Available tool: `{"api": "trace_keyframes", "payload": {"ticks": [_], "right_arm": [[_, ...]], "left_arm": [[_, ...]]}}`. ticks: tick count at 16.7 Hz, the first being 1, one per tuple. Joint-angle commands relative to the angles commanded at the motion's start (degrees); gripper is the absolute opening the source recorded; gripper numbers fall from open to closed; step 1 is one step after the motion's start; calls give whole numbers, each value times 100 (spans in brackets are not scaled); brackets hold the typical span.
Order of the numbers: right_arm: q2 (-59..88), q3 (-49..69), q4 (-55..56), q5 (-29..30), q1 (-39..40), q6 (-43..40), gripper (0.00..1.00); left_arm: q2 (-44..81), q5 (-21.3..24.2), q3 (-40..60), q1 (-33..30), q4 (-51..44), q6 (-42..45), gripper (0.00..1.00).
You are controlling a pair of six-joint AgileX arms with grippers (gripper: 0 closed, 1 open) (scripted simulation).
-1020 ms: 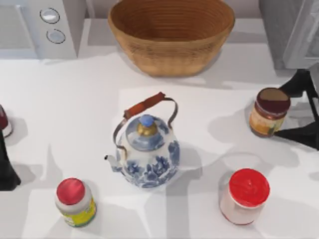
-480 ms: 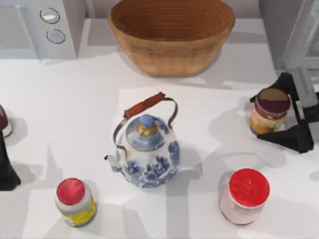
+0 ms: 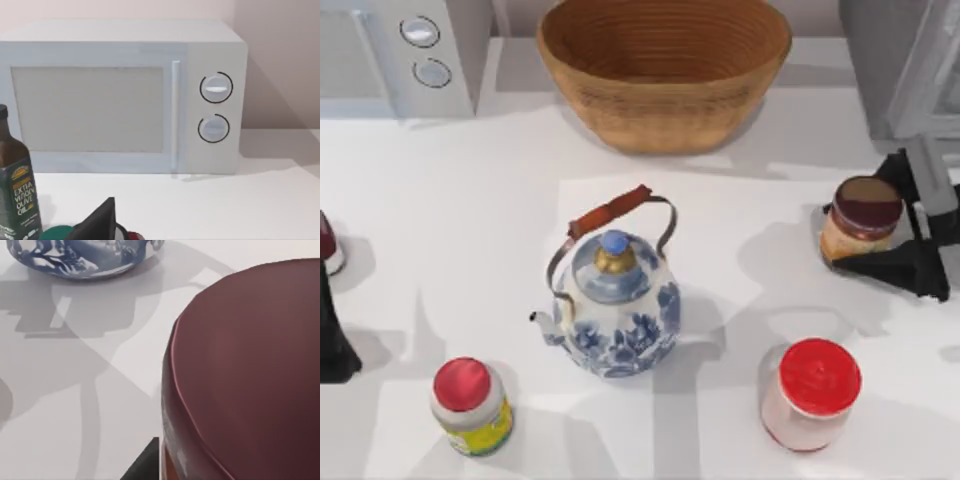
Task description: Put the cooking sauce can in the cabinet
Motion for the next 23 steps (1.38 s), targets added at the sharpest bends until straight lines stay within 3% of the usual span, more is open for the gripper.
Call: {"api": "trace_keyframes", "payload": {"ticks": [7, 18, 23], "right_arm": [[0, 0, 0, 0, 0, 0, 2], [-74, 76, -91, -3, -51, 8, 0], [-629, 588, -1198, -10, -55, -42, 0]], "left_arm": [[0, 0, 0, 0, 0, 0, 100], [0, 0, 0, 0, 0, 0, 100], [0, 0, 0, 0, 0, 0, 100]]}}
